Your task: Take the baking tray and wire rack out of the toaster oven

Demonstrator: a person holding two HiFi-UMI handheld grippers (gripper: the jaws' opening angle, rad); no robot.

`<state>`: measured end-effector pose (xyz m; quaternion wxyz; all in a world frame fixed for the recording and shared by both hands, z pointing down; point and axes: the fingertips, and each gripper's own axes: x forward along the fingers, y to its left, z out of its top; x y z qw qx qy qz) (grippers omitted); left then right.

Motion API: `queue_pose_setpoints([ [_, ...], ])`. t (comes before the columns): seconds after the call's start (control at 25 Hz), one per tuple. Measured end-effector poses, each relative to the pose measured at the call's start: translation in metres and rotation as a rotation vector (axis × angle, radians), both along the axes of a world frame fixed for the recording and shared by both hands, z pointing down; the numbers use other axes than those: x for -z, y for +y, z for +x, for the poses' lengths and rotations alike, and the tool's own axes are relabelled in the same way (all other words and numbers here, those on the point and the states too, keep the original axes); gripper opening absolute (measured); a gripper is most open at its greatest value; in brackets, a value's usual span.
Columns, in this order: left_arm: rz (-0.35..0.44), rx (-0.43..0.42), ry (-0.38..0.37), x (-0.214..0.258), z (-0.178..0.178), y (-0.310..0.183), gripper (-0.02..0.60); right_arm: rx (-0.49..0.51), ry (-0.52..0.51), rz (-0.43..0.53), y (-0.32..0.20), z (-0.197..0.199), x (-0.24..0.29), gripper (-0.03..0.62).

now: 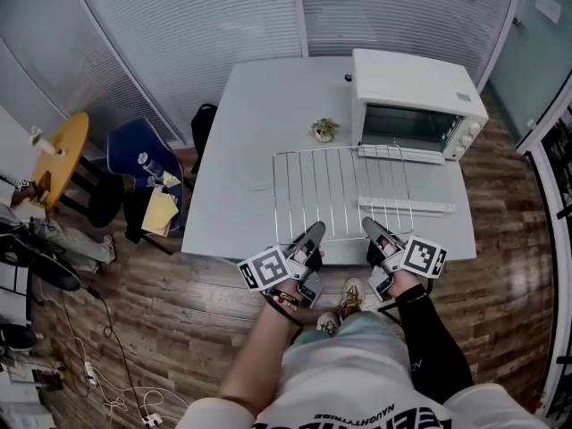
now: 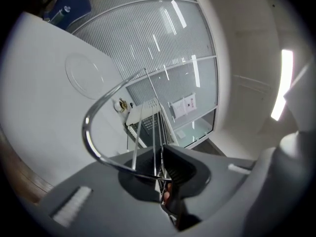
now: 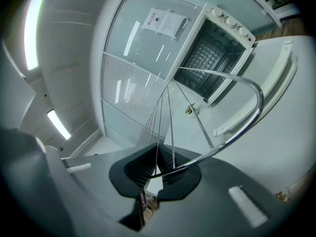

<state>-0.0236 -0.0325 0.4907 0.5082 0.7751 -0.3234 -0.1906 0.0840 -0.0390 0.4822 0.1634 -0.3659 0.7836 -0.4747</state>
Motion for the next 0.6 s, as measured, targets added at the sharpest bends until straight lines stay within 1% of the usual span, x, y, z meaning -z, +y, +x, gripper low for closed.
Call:
queue_pose_setpoints([
  [0.08, 0.004, 0.028, -0.008, 0.001, -0.016, 0.003, 0.069, 0.040, 0.000, 0.006, -0.001, -0.016, 0.001, 0.003],
  [0.2, 0.005, 0.081, -0.020, 0.002, -0.040, 0.007, 0.071, 0.083, 0.010, -0.027, 0.000, -0.038, -0.003, 0.003],
  [0.36, 0.006, 0.168, -0.041, -0.003, -0.072, 0.009, 0.072, 0.150, -0.014, -0.053, -0.003, -0.070, -0.011, 0.003],
  [0.6, -0.022, 0.282, -0.060, -0.012, -0.105, 0.013, 0.072, 0.245, -0.039, -0.098, -0.006, -0.105, -0.022, 0.005],
])
